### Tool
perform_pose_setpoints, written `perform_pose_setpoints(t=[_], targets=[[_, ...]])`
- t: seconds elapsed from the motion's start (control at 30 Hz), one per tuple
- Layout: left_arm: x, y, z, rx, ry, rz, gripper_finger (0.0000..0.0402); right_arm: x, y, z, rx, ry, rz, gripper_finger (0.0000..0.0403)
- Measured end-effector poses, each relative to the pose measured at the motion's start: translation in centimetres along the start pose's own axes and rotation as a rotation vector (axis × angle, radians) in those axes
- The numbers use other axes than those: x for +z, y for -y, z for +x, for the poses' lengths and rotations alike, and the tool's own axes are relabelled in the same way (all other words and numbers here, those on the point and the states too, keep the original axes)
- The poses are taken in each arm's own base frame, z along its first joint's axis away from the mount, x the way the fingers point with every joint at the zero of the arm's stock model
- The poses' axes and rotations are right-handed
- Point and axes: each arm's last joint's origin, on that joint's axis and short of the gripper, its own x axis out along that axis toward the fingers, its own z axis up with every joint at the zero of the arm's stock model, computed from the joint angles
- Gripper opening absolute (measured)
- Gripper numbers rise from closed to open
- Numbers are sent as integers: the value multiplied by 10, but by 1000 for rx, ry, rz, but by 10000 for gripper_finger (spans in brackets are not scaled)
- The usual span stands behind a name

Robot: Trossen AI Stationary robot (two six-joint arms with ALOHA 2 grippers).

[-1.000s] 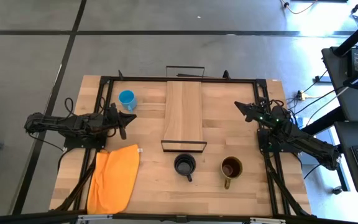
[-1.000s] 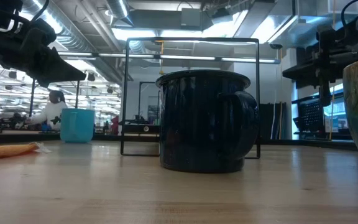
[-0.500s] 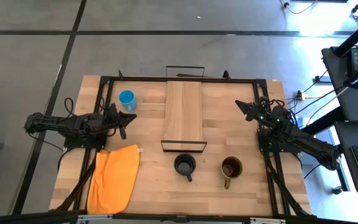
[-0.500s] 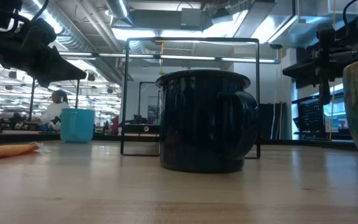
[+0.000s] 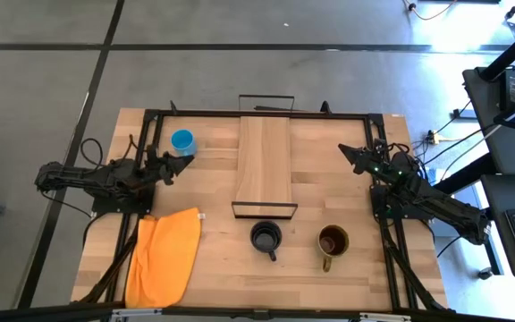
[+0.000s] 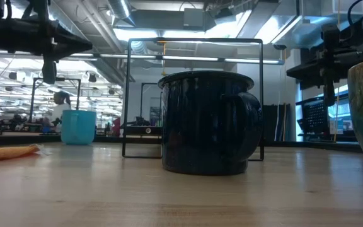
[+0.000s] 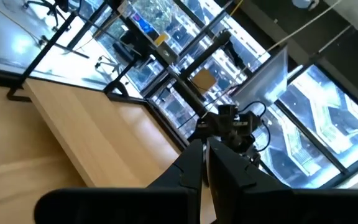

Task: Stack small to large cups/mugs on shelf
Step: Put the blue mug on the shelf

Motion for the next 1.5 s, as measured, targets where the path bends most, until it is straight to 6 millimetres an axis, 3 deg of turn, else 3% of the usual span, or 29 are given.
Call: perform_pose_setpoints(t=[1.17, 1.33, 1.5], targets=[[0, 1, 0, -8, -8, 39, 16, 0, 0, 0, -5, -5, -6, 23], [4, 4, 0, -39, 20, -254, 16, 0, 0, 0, -5, -4, -6, 23], [4, 4, 0, -36, 20, -252, 16, 0, 0, 0, -4, -4, -6, 23]])
